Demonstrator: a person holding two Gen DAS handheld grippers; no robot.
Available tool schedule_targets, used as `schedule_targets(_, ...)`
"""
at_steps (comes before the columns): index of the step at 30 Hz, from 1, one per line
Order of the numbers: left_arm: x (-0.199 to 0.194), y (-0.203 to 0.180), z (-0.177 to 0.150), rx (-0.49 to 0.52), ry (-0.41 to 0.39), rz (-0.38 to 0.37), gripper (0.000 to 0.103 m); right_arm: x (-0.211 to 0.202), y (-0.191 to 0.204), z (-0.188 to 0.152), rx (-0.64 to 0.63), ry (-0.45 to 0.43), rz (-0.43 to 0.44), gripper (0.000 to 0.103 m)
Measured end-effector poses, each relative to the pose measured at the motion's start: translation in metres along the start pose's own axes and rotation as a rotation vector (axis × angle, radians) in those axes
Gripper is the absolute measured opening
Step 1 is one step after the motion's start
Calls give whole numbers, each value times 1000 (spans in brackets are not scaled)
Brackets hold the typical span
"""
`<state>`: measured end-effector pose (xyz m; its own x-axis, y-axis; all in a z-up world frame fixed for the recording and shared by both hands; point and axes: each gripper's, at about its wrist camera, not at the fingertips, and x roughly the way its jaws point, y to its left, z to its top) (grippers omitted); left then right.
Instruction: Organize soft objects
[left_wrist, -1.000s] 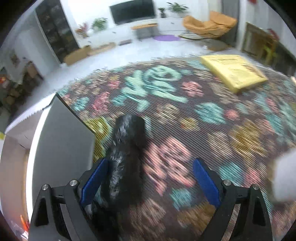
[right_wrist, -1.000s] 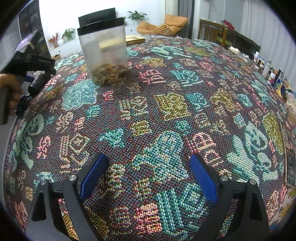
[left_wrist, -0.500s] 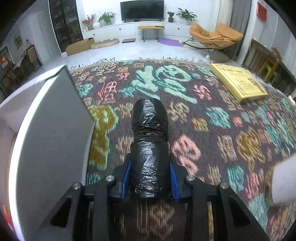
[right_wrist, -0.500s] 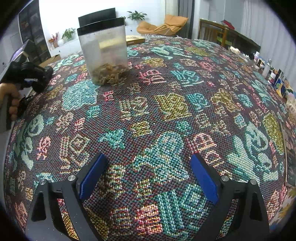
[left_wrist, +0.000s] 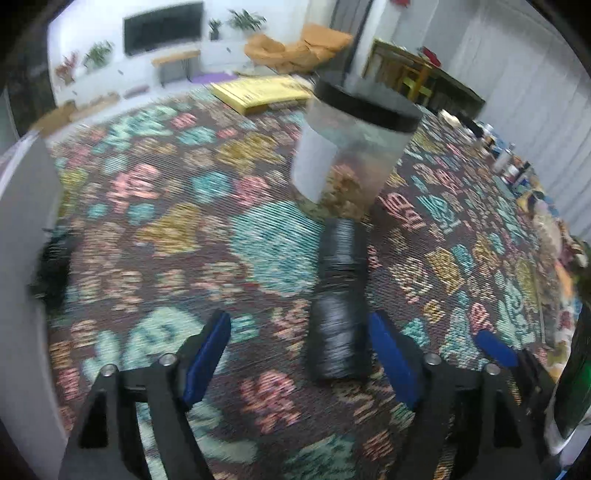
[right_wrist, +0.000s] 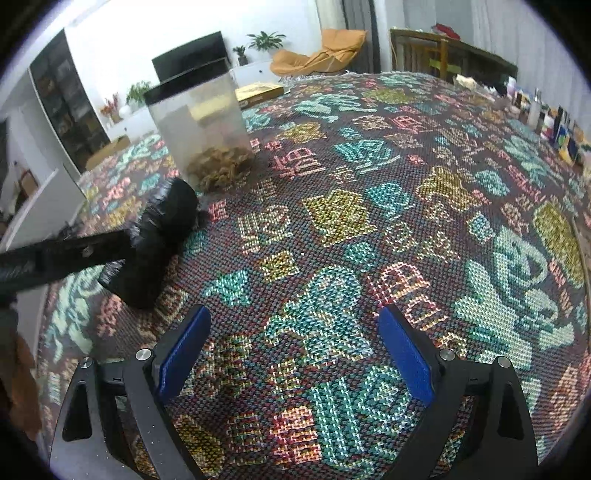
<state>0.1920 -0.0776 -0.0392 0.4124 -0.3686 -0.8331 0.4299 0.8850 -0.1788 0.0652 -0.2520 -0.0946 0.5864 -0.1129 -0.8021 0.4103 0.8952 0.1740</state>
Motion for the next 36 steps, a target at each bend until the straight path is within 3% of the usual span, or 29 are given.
schedule_targets(2,-9,8,3,29,-33,82,80,-1,0,0,6,-2,5,94)
schedule_targets(4,-17,12,6,84,-65,242,91,0,2,0,-5,1,-7,94)
schedule_targets(6,-9,23,14,117,-82,355,93,1,6,0,-21,5,-24,94)
schedule_targets(9,9,47,22,157,-73,481,93,1,7,0,-30,7,-32,94)
schedule_targets(11,18,71,25,132,-56,524,93,1,7,-1,-30,7,-32,94)
schedule_targets(14,14,97,22,64,-58,509,92,2,8,-1,-38,10,-38,95)
schedule_targets(16,7,103,18,87,-74,487,92,3,11,-1,-53,14,-54,95)
schedule_targets(21,19,111,21,124,-46,534,92,4,12,-2,-68,19,-73,95)
schedule_targets(25,45,132,42,31,19,488,95,4,11,-2,-60,16,-61,95)
schedule_targets(28,48,148,50,-88,8,435,102,3,11,-2,-55,15,-56,95)
schedule_targets(32,42,152,47,-150,-24,383,101,3,11,-2,-56,15,-57,95)
schedule_targets(34,27,157,40,-200,-75,356,80,3,11,-2,-55,15,-55,95)
schedule_targets(36,11,163,34,-260,-112,325,40,3,11,-2,-54,15,-55,95)
